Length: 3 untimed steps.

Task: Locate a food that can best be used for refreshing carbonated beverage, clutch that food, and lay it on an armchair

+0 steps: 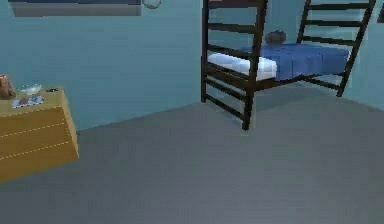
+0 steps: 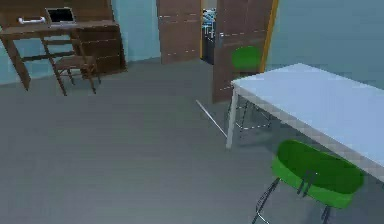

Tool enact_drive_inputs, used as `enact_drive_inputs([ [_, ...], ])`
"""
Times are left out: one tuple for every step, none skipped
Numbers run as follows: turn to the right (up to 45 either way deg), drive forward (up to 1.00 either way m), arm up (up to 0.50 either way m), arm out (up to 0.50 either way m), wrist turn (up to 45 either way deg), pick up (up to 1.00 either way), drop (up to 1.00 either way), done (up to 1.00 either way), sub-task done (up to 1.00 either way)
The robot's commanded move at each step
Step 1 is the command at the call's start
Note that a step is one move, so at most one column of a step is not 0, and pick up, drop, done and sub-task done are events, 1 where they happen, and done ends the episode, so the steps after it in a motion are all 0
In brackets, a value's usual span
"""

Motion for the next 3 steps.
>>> enact_drive_inputs([
  [45.0,0.0,0.0,0.0,0.0,0.0,0.0,0.0,0.0],
  [30.0,0.0,0.0,0.0,0.0,0.0,0.0,0.0,0.0],
  [0.0,1.0,0.0,0.0,0.0,0.0,0.0,0.0,0.0],
])
